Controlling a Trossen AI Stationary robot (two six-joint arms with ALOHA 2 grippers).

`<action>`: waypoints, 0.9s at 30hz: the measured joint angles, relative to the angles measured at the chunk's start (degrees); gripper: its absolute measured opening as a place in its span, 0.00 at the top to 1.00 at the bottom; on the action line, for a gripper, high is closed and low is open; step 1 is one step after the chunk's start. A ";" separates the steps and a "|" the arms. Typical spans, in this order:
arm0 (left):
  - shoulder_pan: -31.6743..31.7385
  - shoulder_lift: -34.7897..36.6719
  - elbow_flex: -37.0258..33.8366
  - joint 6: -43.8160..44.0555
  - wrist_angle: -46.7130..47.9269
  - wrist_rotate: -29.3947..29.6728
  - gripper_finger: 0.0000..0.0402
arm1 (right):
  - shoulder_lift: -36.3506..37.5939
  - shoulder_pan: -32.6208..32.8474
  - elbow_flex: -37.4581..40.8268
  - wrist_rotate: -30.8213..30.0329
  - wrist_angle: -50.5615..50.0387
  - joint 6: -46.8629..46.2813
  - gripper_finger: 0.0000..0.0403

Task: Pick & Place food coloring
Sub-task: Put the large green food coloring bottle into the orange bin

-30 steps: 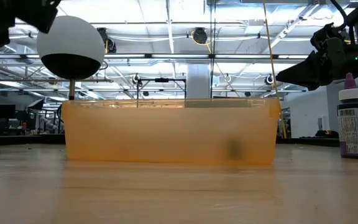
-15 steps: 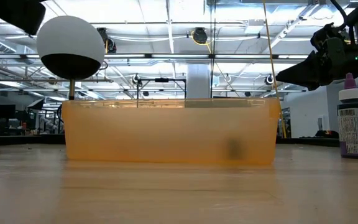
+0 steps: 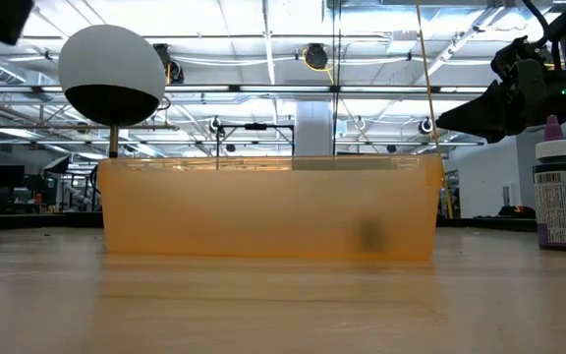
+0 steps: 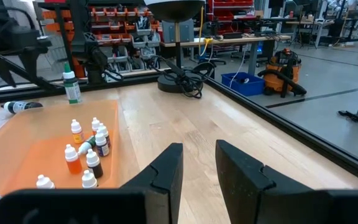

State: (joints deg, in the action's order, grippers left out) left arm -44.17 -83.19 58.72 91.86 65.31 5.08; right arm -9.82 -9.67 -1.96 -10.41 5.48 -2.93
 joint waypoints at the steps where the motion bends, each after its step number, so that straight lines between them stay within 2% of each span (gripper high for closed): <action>1: -0.49 0.12 0.00 -0.08 0.44 2.30 0.42 | 0.00 0.01 0.00 0.00 0.00 -0.01 0.79; 3: -0.98 0.52 0.00 1.16 1.37 4.86 0.42 | 0.00 0.00 0.03 0.00 0.00 -0.01 0.79; 9: -0.33 3.72 -0.02 3.01 5.16 4.12 0.42 | 0.00 0.01 0.04 0.02 0.00 -0.01 0.79; 13: 1.25 7.15 -0.02 2.94 10.56 6.25 0.42 | 0.00 0.00 0.04 0.00 -0.01 0.00 0.79; 21: 5.20 13.97 -0.02 0.23 16.39 8.54 0.42 | 0.00 0.00 0.02 0.02 -0.02 0.01 0.79; 27: 9.05 15.43 -0.62 -2.72 16.71 8.79 0.42 | 0.00 0.00 0.02 0.00 0.00 0.01 0.79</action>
State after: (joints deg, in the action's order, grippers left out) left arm -35.12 -67.77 58.10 89.15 82.02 13.87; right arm -9.82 -9.66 -1.93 -10.41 5.48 -2.92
